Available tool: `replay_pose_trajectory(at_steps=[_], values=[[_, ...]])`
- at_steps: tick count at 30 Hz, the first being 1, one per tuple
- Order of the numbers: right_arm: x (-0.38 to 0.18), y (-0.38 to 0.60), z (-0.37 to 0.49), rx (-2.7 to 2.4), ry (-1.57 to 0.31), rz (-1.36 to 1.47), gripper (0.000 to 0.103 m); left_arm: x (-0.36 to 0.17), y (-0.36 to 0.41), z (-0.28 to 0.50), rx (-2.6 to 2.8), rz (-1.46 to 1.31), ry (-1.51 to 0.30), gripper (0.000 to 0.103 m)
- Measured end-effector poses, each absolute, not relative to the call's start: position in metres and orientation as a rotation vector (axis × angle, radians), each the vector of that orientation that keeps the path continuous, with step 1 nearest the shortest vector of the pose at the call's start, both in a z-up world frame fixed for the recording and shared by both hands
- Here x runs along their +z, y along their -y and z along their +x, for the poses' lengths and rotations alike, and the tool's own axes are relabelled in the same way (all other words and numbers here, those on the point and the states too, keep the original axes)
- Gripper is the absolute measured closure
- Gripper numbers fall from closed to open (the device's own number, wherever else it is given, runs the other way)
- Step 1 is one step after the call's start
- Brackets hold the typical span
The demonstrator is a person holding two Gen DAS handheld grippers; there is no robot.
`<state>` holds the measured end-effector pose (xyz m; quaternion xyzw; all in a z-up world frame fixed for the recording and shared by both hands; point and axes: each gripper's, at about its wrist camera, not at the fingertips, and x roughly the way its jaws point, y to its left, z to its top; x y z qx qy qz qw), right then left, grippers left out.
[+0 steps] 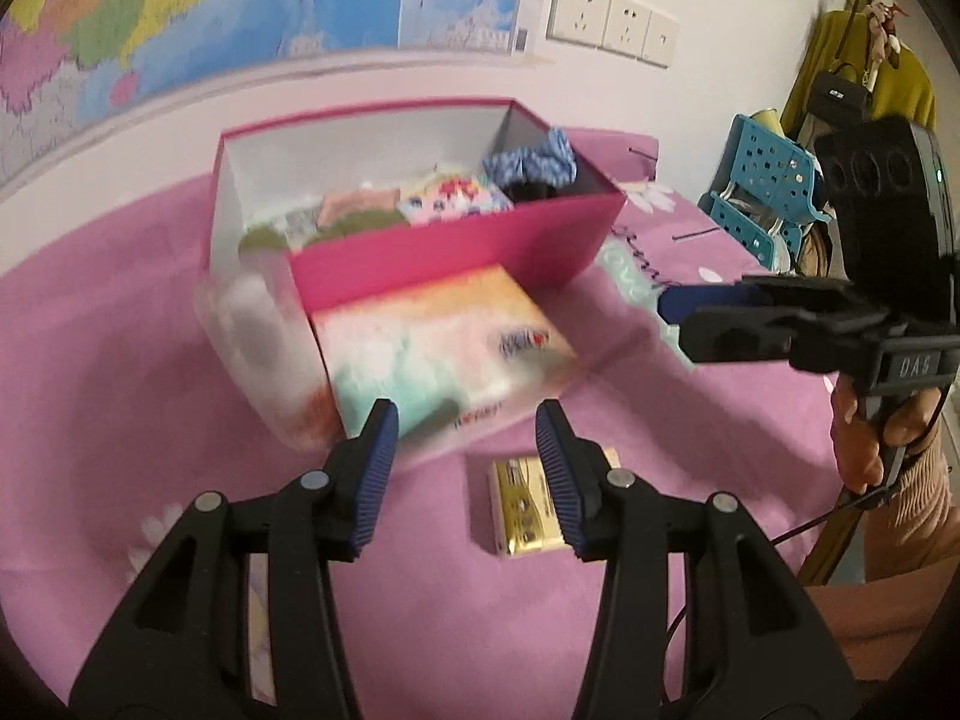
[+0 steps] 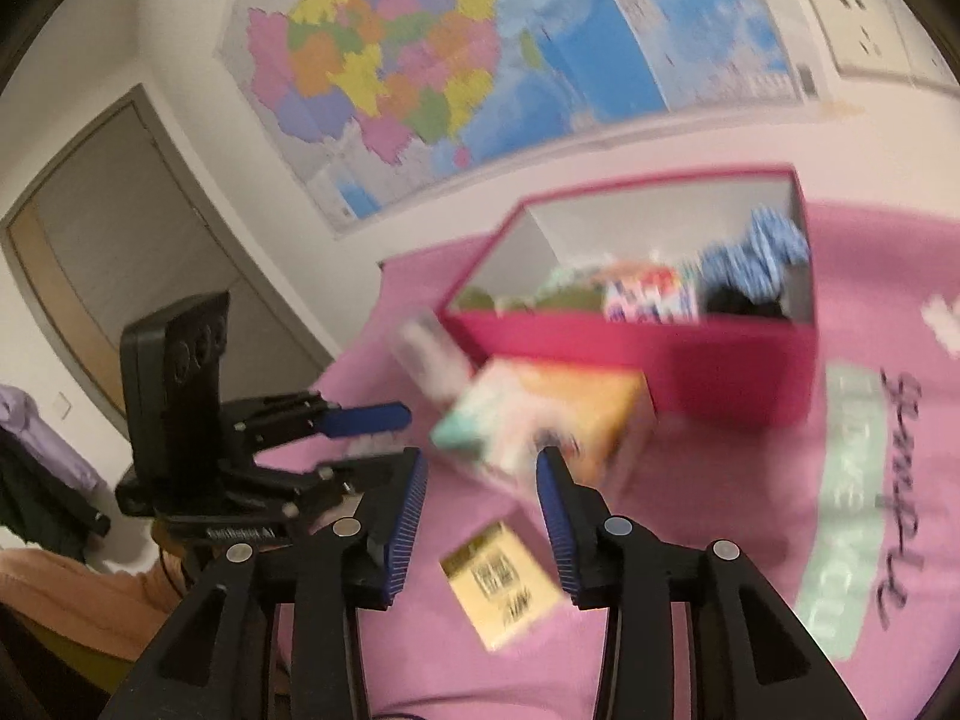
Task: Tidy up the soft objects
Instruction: 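Move the right gripper to the gold tissue pack and grasp it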
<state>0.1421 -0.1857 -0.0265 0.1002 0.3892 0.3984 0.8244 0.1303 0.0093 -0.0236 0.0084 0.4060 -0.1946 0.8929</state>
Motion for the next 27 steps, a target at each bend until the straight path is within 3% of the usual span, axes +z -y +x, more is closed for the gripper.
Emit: replay_pose_trajectory(at_steps=[10,27], values=[[-0.086,0.19,0.129,0.802,-0.981,0.258,0.059,-0.056,0.002,0.116,-0.405,-0.002,-0.929,0.053],[-0.105,0.18,0.13,0.805,-1.0,0.282,0.059,-0.082,0.008,0.111,-0.46,-0.059,-1.008,0.056]])
